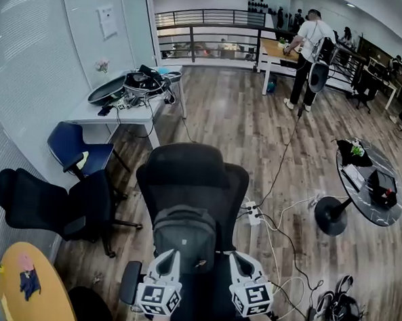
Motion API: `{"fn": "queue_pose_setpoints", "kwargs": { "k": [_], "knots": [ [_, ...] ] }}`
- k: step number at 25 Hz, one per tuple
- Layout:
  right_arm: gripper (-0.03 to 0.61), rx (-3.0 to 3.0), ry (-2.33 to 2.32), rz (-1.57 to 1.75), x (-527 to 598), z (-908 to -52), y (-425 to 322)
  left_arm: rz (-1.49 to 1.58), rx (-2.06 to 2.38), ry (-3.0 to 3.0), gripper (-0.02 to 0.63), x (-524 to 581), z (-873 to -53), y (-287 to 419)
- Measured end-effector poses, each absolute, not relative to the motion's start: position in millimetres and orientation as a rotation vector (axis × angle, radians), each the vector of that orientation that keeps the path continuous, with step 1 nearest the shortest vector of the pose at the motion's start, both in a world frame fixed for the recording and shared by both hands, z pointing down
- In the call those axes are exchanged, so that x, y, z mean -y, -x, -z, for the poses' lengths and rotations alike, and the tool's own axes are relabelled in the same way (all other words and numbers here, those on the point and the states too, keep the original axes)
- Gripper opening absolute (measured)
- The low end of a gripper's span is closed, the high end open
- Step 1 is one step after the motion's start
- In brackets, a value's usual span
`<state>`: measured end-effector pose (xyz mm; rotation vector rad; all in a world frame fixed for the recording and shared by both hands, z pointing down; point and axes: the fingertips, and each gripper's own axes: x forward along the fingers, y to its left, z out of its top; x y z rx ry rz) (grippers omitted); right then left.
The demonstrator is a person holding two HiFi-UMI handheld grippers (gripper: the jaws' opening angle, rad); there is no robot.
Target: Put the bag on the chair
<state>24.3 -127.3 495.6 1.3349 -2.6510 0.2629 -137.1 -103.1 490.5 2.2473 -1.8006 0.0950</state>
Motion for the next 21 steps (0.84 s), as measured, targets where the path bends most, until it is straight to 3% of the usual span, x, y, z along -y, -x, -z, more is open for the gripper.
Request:
{"fn": "queue_pose_setpoints", "kwargs": {
  "k": [21],
  "knots": [
    [0.012,2.654,-1.399,-0.26,139,-487,-36,-0.067,1.76,-2.259,0.023,114,-495,132]
  ]
}}
